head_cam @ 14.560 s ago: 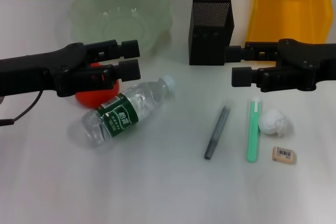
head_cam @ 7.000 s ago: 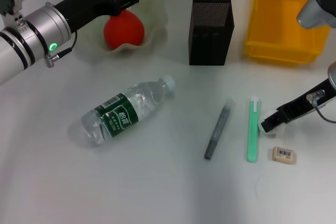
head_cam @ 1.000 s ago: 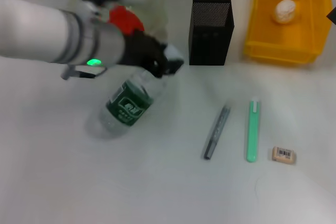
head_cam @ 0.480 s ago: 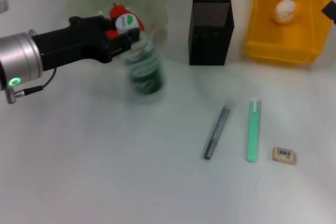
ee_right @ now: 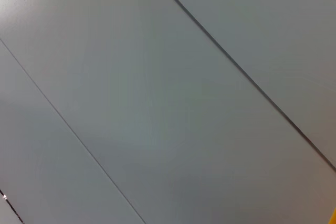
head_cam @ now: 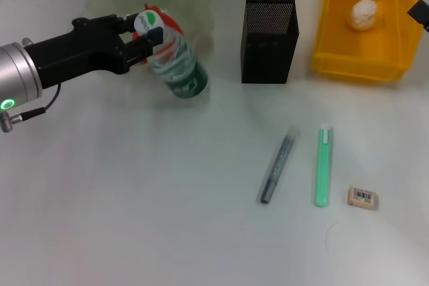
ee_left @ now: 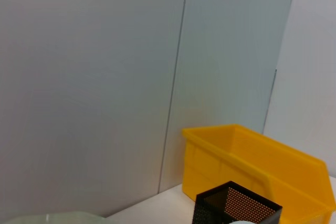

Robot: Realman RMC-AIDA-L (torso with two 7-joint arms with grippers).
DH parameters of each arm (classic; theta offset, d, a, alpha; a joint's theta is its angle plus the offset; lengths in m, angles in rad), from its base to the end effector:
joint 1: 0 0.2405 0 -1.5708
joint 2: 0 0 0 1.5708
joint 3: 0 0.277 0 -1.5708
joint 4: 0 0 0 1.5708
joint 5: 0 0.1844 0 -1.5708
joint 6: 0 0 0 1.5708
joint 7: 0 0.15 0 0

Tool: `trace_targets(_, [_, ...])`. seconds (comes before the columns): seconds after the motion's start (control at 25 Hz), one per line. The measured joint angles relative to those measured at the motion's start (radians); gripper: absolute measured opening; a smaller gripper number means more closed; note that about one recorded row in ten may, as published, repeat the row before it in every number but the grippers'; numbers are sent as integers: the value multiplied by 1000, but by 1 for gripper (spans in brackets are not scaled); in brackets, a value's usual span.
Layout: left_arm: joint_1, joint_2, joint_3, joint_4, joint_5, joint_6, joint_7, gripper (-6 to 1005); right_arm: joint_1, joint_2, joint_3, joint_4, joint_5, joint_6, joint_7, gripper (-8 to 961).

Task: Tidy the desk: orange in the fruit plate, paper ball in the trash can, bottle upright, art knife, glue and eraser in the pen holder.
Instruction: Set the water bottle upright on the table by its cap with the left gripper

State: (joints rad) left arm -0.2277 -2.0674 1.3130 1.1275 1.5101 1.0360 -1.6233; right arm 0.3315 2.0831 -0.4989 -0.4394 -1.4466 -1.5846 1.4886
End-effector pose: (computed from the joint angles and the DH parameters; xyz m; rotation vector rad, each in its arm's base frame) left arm -0.2379 0.3261 0.0026 -2.3922 -0.6203 -0.7001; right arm 0.3060 0.2913 0.0379 -1.8963 1.0696 1.4255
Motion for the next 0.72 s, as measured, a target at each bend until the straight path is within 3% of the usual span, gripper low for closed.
trace_targets(0.72, [-27,1,-13,-43,2,-3,42,427,-9,-1,3,15,0,-14,-4,681])
